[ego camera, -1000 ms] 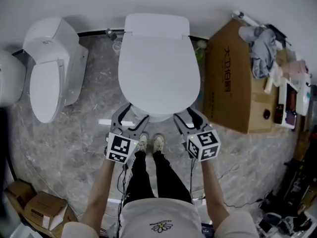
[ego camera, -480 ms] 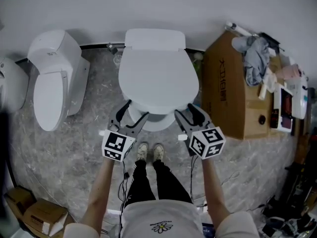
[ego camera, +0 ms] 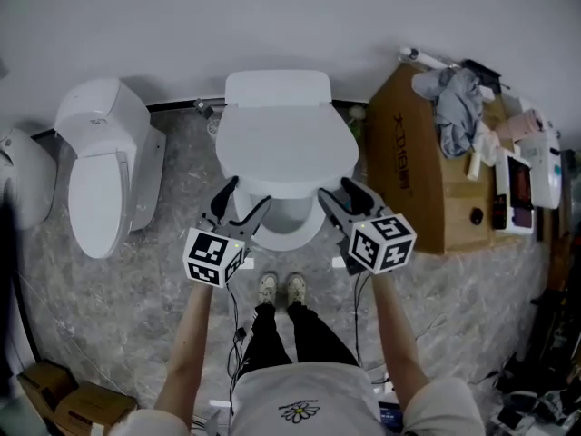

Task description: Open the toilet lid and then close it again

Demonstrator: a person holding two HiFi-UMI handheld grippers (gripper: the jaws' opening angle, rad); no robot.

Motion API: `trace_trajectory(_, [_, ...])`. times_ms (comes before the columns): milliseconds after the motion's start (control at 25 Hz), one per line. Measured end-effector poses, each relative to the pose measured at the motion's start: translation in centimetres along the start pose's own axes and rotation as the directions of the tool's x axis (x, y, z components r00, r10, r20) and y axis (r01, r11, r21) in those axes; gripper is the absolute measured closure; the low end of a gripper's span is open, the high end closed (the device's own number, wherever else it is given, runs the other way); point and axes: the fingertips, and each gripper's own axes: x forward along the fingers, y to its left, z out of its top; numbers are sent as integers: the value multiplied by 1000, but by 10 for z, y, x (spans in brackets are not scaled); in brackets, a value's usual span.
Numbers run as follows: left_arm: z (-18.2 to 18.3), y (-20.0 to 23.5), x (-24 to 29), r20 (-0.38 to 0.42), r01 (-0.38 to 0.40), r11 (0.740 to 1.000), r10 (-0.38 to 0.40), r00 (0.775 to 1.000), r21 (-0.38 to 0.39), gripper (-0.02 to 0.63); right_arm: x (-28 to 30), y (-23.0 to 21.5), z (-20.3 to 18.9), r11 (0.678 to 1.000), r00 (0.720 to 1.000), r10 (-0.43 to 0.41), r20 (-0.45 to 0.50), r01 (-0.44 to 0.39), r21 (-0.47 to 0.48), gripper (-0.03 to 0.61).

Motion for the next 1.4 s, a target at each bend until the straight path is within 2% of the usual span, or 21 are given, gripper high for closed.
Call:
trace_trajectory(280, [26, 9, 10, 7, 20, 1000, -20, 1000, -12, 293, 4, -5, 29, 1000, 1000, -3, 21, 3, 18, 313])
trace_trajectory(600, [68, 31, 29, 64, 20, 1000, -19, 998, -16, 293, 18, -12, 80, 999, 995, -14, 98, 9, 49, 313])
trace_trajectory(680, [78, 38, 36, 58, 13, 999, -15, 998, 32, 293, 23, -14, 94, 998, 993, -16, 115, 9, 59, 313])
trace_trajectory(800, [90, 46, 48, 35, -6, 987, 1, 999, 158, 293, 31, -19, 116, 998, 990, -17, 138, 8, 68, 314])
trace_trajectory(920, [107, 56, 57, 56, -5, 988, -4, 998, 157, 295, 39, -24, 138, 997, 984, -13, 177, -1, 78, 314])
trace_trajectory(1120, [134, 78, 79, 84, -52, 985, 38, 996, 166, 295, 56, -34, 175, 996, 974, -5, 227, -16, 92, 314])
trace_trajectory(1400, [173, 111, 119, 100, -146, 976, 131, 986, 163, 295, 89, -55, 229, 996, 972, 38, 230, -56, 73, 322])
